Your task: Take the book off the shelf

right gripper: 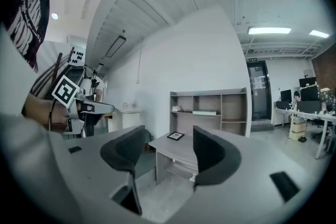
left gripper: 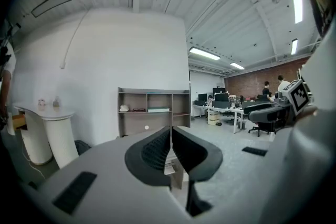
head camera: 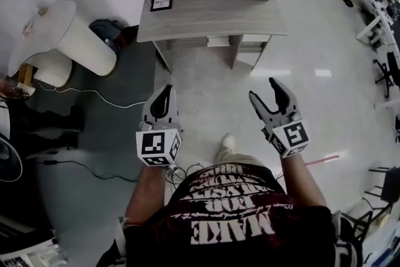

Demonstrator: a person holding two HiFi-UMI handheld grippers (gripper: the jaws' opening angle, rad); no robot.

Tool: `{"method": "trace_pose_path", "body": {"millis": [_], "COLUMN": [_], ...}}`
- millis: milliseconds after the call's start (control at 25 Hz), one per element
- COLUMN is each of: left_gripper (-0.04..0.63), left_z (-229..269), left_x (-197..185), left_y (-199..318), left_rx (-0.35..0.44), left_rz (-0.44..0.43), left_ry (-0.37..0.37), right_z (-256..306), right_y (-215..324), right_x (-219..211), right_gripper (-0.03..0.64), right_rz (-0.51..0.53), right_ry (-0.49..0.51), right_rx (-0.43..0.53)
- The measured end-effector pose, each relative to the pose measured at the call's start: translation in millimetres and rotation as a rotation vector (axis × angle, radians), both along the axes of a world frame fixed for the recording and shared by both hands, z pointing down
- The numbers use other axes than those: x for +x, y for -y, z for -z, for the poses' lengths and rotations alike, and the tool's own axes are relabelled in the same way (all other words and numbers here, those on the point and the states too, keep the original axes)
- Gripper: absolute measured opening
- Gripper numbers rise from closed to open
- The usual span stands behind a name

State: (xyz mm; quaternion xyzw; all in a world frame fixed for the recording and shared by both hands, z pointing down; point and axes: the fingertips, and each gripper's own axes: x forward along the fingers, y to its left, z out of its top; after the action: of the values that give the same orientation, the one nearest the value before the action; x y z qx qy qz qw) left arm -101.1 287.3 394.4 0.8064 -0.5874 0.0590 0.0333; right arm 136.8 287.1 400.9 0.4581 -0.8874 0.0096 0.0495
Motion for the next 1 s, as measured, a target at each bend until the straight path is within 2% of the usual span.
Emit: {"method": "trace_pose_path", "body": {"millis": [480, 680, 1000], "left_gripper": [0.017, 0.017, 0.017], "left_z": [3, 0, -18], "left_x": [26, 31, 13], "left_y": [81, 85, 88], "left_rx": [0.017, 0.011, -0.033], "left_rz": [0.062, 0.063, 0.106], "left_ry": [-0.003, 0.001, -0.026], "right_z": [-9, -6, -22], "right_y": [82, 98, 110], "right_x": [40, 49, 41], "right_gripper": [0.353, 0.360, 0.364], "right_rz": [0.056, 0.044, 0.060], "right_ry": [0.029, 0.056, 0.082], "right_rx": [-0.029, -0.029, -0.114]}}
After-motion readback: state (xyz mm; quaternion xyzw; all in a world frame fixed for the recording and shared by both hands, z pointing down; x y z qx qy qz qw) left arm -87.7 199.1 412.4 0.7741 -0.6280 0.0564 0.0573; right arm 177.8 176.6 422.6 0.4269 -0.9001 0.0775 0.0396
